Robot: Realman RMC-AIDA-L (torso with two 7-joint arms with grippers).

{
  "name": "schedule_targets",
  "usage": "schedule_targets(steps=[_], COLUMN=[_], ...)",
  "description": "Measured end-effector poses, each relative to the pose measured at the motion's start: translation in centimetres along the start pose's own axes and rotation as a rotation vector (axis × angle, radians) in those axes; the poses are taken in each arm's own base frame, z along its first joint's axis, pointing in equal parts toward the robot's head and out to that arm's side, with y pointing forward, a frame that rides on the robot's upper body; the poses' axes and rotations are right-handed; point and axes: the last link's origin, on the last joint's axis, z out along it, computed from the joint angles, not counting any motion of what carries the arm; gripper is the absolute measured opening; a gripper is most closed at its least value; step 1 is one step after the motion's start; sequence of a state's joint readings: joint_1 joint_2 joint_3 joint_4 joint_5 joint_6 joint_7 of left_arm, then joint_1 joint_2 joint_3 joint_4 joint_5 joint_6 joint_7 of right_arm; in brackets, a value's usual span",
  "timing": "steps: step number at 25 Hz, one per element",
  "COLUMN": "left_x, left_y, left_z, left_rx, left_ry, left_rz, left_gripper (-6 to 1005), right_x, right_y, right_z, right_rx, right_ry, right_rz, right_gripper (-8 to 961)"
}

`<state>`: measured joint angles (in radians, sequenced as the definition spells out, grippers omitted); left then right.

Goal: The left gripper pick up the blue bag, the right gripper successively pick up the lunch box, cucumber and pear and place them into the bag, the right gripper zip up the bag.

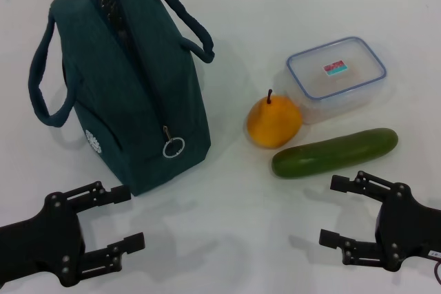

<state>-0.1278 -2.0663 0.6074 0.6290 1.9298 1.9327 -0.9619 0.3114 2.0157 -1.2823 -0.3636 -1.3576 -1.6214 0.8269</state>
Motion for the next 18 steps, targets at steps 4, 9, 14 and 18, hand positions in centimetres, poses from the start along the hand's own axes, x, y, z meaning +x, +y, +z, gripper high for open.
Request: schedule_targets(steps=[4, 9, 14, 18], left_x=[0.0, 0.0, 0.3, 1.9], left_y=[0.0, 0.0, -0.3, -2.0], left_z=[0.0, 0.0, -0.3, -2.4], left_rx=[0.0, -0.001, 0.03, 0.125], left_ry=[0.0, 0.0, 0.026, 0.107], left_rz=[0.0, 0.001, -0.071, -0.354], left_gripper=[724, 725, 725, 725], right_x=[0.0, 0.1, 0.2, 0.2], right_y=[0.0, 0.1, 0.2, 0.2], right_z=[0.0, 0.0, -0.1, -0.1], right_rx=[-0.001, 0.0, 0.001, 0.0], right_ry=[-0.001, 0.0, 0.0, 0.0], right_rz=[0.002, 0.007, 0.012, 0.013], right_gripper=[855, 856, 856, 855])
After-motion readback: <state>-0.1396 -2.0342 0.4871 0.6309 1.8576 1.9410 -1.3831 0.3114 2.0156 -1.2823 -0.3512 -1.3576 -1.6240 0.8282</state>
